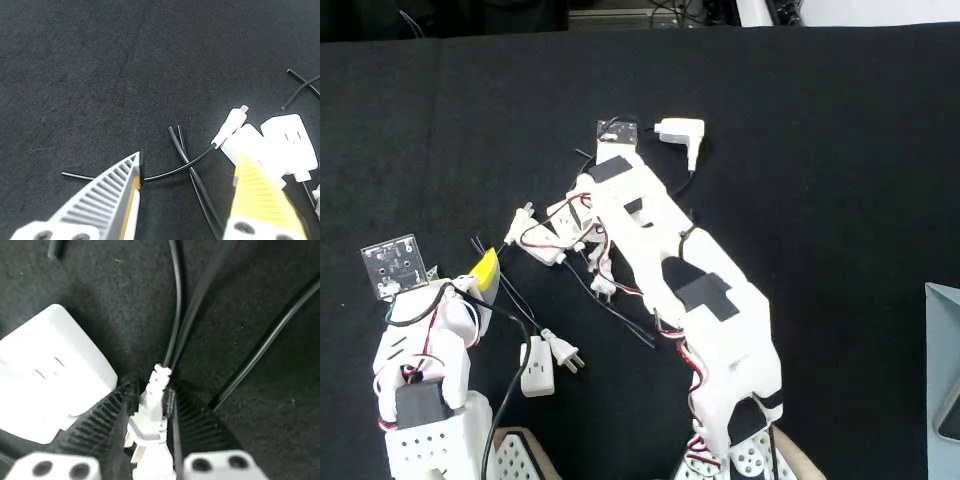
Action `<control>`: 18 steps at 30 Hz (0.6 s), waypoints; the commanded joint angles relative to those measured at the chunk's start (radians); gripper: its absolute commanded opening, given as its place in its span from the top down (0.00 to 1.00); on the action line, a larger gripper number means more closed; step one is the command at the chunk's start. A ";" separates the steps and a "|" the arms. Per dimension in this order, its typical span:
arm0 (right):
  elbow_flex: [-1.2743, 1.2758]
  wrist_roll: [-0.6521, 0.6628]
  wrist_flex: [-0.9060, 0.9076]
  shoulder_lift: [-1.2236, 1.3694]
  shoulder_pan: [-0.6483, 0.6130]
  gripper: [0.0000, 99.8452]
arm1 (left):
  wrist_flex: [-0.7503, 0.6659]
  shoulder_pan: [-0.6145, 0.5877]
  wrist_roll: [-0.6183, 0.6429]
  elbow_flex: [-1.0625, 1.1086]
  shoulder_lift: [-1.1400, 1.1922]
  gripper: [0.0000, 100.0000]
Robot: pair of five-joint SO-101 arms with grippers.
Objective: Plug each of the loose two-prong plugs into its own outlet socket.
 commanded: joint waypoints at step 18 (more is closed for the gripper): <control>-0.068 0.144 0.199 -0.179 -0.034 0.99 | -0.023 -0.002 -0.011 -0.007 -0.005 0.70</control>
